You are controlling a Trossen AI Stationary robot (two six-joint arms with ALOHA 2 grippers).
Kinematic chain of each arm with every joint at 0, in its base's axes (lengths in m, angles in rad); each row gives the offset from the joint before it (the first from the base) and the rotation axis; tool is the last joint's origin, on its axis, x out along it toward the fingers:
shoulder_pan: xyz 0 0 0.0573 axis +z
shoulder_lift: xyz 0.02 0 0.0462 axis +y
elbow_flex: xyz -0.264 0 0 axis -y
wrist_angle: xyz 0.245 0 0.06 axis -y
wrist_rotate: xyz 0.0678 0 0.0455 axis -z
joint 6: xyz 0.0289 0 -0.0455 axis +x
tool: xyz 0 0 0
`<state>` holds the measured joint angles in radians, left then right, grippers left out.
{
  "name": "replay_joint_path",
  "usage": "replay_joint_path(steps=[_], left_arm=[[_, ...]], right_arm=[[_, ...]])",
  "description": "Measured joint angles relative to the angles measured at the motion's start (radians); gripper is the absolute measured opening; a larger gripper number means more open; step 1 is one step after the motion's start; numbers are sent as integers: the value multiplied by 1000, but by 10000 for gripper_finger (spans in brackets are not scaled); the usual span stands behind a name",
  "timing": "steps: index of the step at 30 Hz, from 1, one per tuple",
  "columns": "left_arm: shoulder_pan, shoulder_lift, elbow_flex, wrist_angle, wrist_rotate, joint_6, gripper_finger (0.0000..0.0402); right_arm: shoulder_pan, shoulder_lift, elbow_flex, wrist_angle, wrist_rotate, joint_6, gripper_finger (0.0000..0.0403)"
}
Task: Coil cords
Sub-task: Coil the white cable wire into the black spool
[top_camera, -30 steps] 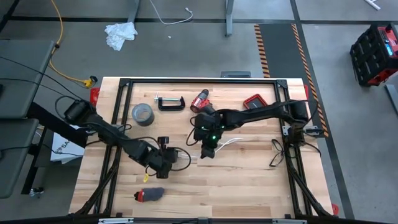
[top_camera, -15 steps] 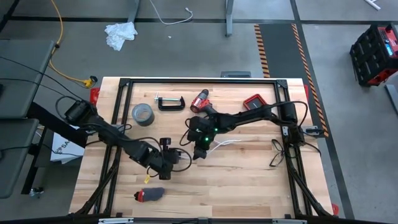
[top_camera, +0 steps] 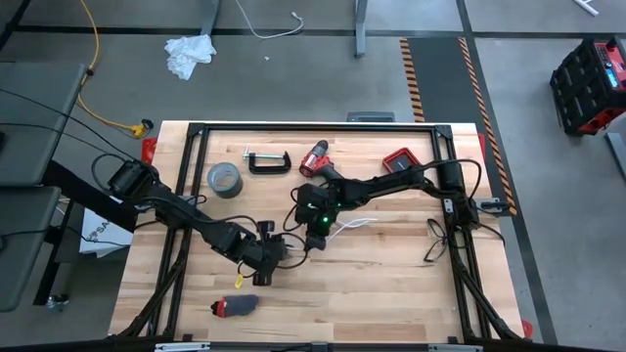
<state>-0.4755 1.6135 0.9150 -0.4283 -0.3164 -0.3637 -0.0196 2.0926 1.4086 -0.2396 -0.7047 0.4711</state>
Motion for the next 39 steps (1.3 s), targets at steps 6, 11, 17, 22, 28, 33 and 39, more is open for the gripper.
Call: replay_joint_path(steps=[6,11,17,22,28,33,39], left_arm=[[0,-6,0,1,0,21,21],[0,-7,3,3,0,34,39],[2,-8,3,1,0,35,69],[2,-8,3,-1,0,35,98],[2,-20,3,-19,1,35,123],[2,-47,3,-65,1,35,133],[2,-55,3,-56,-1,61,134]], right_arm=[[2,0,0,-29,-12,-22,0],[2,0,0,-53,-12,-35,0],[11,0,0,-68,-15,-35,0],[24,0,0,-74,-15,-35,0],[27,0,0,-91,-15,-35,0],[27,-1,0,-110,-32,-54,0],[27,-1,0,-118,-42,-69,0]])
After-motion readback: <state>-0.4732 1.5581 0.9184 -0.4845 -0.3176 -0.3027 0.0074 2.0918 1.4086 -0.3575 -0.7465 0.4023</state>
